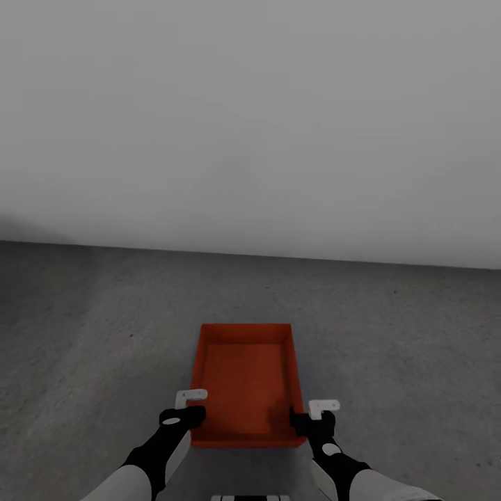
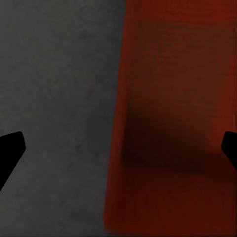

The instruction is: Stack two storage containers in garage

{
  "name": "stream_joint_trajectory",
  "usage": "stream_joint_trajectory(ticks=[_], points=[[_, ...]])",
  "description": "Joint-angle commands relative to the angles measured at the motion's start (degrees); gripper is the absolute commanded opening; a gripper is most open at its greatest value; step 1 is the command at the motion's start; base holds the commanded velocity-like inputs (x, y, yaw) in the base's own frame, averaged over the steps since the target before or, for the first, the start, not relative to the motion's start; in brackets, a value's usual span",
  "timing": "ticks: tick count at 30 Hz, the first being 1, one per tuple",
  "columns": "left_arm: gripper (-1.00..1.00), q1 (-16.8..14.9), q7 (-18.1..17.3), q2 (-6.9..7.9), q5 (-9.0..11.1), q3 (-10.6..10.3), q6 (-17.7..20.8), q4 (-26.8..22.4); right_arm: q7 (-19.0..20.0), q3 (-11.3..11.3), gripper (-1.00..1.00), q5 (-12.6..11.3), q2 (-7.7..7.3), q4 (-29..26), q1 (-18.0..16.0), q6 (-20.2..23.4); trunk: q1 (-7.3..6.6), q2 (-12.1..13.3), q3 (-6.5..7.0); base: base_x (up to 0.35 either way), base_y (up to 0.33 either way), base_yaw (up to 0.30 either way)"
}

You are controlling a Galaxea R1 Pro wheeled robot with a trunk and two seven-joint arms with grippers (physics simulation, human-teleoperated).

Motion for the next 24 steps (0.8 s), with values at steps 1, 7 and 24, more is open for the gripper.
stream_joint_trajectory(ticks=[1, 7, 24], points=[[1.0, 0.0, 0.1, -0.03, 0.0, 0.2, 0.3, -0.1, -0.3, 0.5, 1.0, -0.2, 0.01, 0.1, 0.0, -0.1, -0.23, 0.4, 0.15, 0.0, 0.0, 0.0], [1.0, 0.0, 0.1, -0.03, 0.2, 0.2, 0.3, -0.1, -0.3, 0.5, 1.0, -0.3, -0.04, 0.1, 0.0, -0.2, -1.55, 2.8, 1.22, 0.0, 0.0, 0.0], [1.0, 0.0, 0.1, -0.03, 0.4, 0.3, 0.3, 0.5, 0.2, 0.6, 1.0, 0.3, -0.15, 0.1, 0.0, 0.0, -5.29, 9.6, 4.27, 0.0, 0.0, 0.0]])
